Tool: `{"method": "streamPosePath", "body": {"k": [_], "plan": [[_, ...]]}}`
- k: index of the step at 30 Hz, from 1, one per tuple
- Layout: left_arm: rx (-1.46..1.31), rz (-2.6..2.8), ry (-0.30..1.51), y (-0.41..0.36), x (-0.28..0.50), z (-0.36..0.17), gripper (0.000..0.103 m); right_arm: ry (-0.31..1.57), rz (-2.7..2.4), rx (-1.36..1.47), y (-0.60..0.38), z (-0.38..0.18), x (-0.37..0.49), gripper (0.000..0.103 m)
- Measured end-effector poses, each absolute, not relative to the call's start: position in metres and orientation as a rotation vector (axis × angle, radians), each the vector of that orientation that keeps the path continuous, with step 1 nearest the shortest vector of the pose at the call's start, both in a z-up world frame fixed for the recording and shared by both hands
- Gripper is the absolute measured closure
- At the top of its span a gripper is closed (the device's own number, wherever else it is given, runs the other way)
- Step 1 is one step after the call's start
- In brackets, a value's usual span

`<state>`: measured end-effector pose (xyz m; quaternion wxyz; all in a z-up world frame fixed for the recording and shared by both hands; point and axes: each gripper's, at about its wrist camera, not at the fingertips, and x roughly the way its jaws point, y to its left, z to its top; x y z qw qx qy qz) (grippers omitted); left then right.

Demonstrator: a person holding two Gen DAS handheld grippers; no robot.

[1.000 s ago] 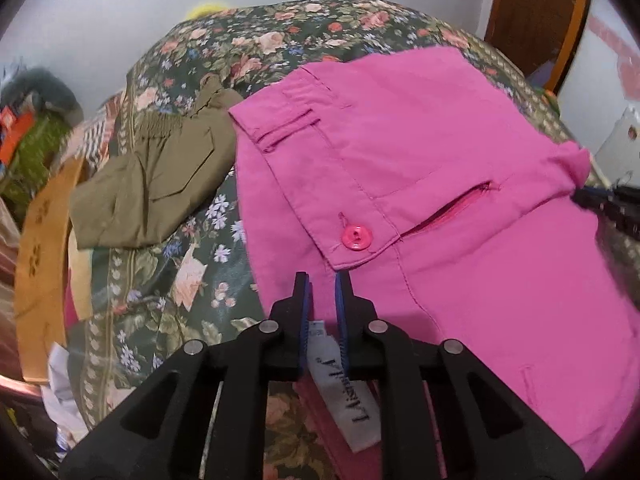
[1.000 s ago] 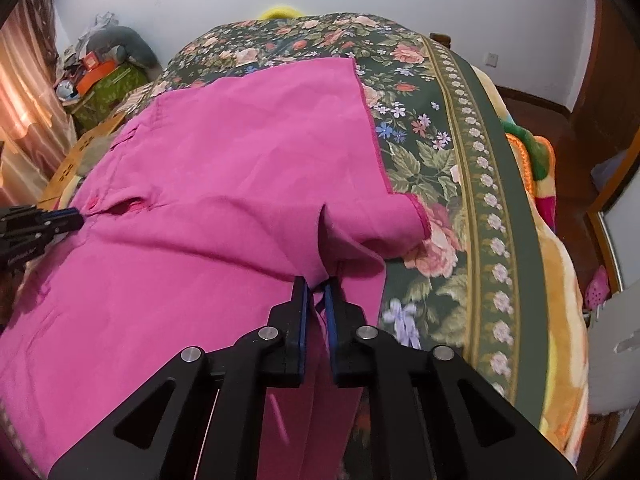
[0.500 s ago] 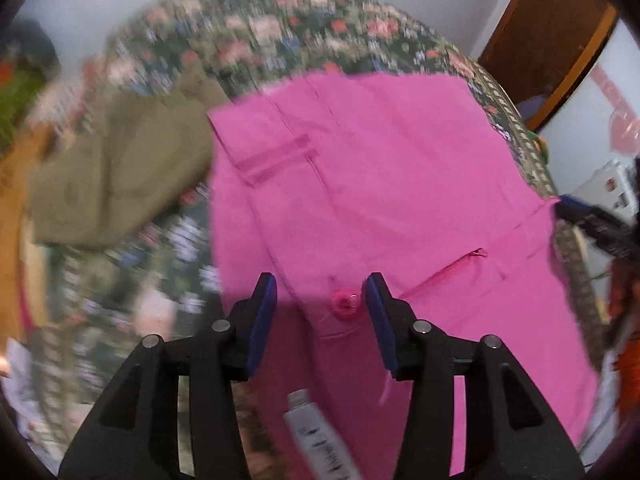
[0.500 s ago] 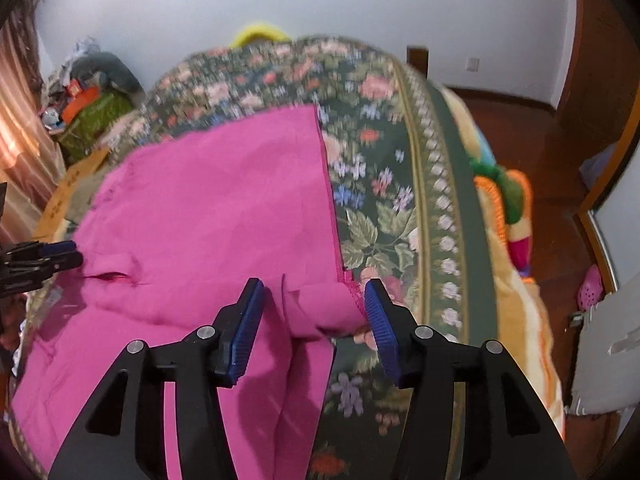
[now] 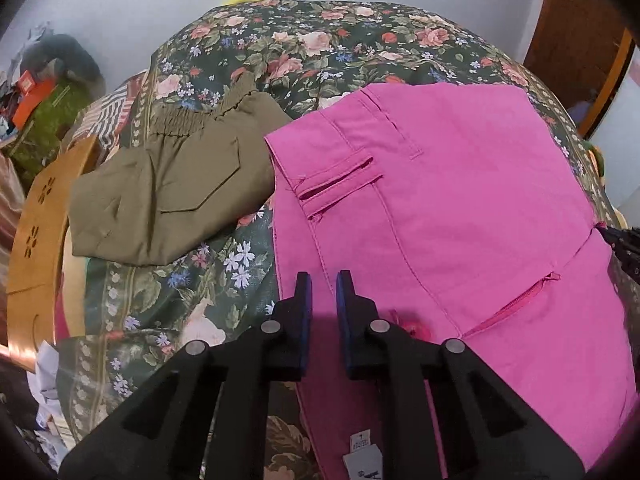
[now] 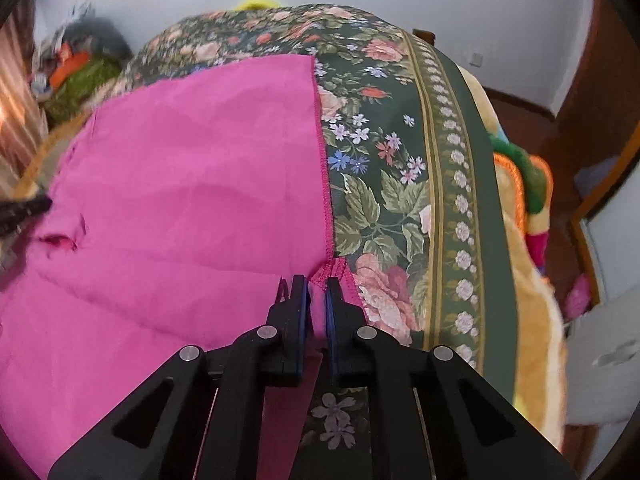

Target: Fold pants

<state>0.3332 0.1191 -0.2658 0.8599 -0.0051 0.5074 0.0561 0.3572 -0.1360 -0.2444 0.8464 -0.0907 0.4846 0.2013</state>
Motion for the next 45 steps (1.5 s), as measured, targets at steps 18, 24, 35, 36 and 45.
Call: {"method": "streamPosePath", "body": {"k": [18,24,35,36,45], "plan": [[-0.053,0.111,0.943,0.175,0.368,-0.215,0.05,0.89,0.433,-0.172,-0.122,-0.165,0.389,0.041],[-0.138,0.074,0.998,0.183,0.407,-0.246,0.05,0.892,0.427,-0.165,-0.097,-0.183,0.426,0.041],[-0.223,-0.029,1.012,0.188,0.425,-0.276,0.058,0.94,0.451,-0.141,-0.071,-0.221,0.486,0.047],[-0.238,-0.048,1.014,0.187,0.424,-0.277,0.063,0.939,0.471,-0.104,-0.073,-0.223,0.487,0.055],[-0.085,-0.017,1.027,0.157,0.418,-0.274,0.095,0.905,0.488,-0.106,-0.07,-0.216,0.476,0.099]]}}
